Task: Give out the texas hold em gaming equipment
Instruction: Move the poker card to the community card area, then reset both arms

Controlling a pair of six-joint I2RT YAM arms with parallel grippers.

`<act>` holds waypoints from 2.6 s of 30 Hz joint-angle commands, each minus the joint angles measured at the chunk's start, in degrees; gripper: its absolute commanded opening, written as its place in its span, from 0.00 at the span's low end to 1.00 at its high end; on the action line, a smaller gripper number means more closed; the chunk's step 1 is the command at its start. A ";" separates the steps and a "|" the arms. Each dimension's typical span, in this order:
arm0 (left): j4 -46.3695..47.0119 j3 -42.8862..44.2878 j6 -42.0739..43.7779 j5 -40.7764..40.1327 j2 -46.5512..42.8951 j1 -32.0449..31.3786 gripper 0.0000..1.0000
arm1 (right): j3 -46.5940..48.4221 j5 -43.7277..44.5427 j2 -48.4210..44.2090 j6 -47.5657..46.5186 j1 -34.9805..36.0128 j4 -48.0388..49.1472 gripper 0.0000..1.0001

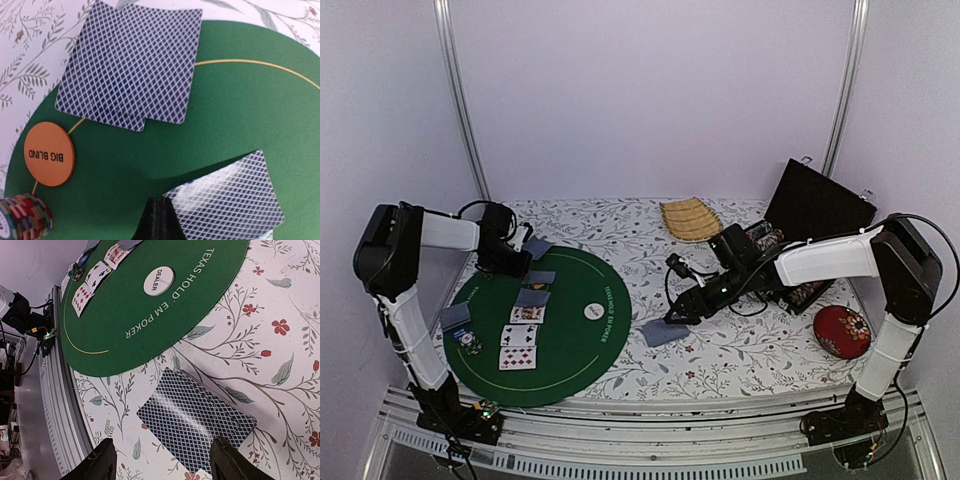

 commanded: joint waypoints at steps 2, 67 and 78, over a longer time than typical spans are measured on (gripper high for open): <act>2.35 -0.78 3.27 0.59 -1.44 -0.55 0.01 | 1.34 -0.16 -0.04 -0.73 -0.37 -0.41 0.66; 97.00 -56.47 1.77 -18.61 -26.83 -0.44 0.98 | -46.62 30.52 -13.99 -10.73 -41.44 85.36 0.99; 101.39 -53.87 2.26 -17.28 -17.70 0.71 0.98 | -45.92 30.86 -13.98 -9.63 -42.19 84.04 0.99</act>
